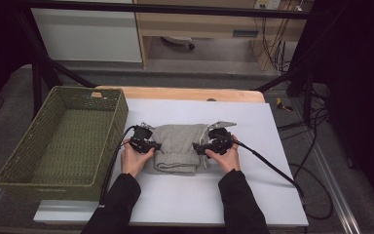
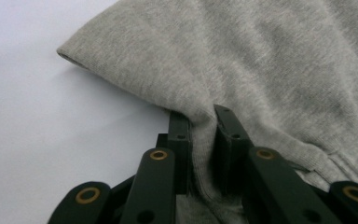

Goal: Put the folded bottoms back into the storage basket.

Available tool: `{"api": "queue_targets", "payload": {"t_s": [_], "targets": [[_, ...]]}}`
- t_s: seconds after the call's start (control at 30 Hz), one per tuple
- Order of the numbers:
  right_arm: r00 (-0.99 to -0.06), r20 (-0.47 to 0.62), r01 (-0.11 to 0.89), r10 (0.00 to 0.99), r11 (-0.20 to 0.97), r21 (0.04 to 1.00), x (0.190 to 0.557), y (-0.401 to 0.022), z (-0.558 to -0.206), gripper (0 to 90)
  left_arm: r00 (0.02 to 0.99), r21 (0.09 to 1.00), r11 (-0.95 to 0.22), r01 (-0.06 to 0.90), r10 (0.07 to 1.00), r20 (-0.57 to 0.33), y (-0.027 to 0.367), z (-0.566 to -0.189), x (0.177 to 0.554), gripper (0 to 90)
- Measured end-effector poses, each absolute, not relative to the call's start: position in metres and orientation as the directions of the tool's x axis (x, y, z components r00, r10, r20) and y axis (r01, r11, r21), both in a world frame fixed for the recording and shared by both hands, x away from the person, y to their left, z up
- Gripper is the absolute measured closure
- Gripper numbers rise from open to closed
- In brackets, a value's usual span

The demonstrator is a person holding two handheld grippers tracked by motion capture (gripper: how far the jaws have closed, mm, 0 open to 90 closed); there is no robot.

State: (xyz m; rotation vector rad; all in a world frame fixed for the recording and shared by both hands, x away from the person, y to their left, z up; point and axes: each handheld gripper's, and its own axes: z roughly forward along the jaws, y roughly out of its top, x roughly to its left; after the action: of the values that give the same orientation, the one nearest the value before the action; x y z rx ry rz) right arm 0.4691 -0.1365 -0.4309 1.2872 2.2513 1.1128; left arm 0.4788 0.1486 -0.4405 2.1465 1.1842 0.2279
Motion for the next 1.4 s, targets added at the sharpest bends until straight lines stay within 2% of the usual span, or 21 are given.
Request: {"api": "queue_targets", "payload": {"t_s": [0.37, 0.97, 1.4], "targets": [[-0.539, 0.117, 0.63, 0.834, 0.307, 0.713, 0.471, -0.133, -0.441, 29.5, 0.574, 0.626, -0.369, 0.687, 0.803, -0.157, 0.148, -0.44, 0.479, 78.2], [-0.504, 0.194, 0.703, 0.842, 0.269, 0.658, 0.471, -0.13, -0.445, 46.8, 0.576, 0.627, -0.373, 0.684, 0.803, -0.15, 0.148, -0.44, 0.478, 78.7], [-0.514, 0.23, 0.711, 0.827, 0.26, 0.654, 0.471, -0.13, -0.444, 69.9, 0.574, 0.628, -0.366, 0.687, 0.803, -0.161, 0.149, -0.44, 0.479, 79.1]]}}
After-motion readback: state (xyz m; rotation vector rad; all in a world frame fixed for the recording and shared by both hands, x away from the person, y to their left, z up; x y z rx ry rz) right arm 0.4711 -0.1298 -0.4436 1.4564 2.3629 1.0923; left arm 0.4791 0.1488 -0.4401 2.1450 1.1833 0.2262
